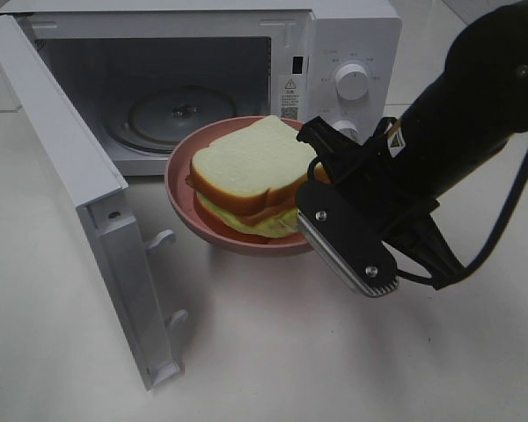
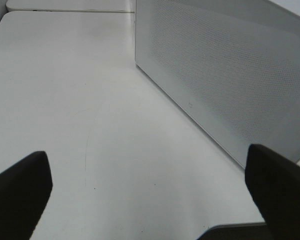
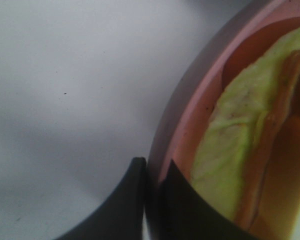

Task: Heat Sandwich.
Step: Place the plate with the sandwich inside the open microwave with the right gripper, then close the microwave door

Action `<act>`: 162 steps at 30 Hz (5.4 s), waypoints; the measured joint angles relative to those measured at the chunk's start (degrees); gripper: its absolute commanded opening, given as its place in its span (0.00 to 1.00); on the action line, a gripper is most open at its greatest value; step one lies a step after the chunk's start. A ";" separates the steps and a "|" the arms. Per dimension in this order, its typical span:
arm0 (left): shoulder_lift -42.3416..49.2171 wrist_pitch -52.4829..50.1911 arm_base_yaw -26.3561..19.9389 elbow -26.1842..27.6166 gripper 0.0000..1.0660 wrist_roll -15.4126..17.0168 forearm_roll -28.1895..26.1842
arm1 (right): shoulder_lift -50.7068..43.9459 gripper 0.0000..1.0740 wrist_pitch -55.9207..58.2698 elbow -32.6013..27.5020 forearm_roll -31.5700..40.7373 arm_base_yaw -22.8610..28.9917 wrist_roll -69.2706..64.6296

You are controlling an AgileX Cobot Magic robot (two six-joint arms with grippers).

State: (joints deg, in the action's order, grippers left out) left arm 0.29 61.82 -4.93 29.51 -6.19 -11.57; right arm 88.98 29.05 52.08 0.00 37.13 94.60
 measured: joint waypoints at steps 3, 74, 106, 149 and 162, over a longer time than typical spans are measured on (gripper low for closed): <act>0.00 0.00 0.00 0.00 0.92 0.00 0.00 | 1.15 0.00 0.00 1.26 0.00 0.00 0.00; 0.00 0.00 0.00 0.00 0.92 0.00 0.00 | 37.13 0.03 3.50 47.04 -1.66 -0.23 -9.45; 0.00 0.00 0.00 0.00 0.92 0.00 0.00 | 52.88 0.08 10.83 72.08 -8.08 -0.23 -21.72; 0.00 0.00 0.00 0.00 0.92 0.00 0.00 | 37.01 0.72 -0.17 46.35 -7.28 0.29 -25.38; 0.00 0.00 0.00 0.00 0.92 0.00 0.00 | 24.18 0.71 -7.73 27.04 -7.33 0.29 -26.30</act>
State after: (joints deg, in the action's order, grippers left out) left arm 0.29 61.82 -4.93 29.51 -6.19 -11.57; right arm 113.16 21.31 79.13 -7.33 37.41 68.30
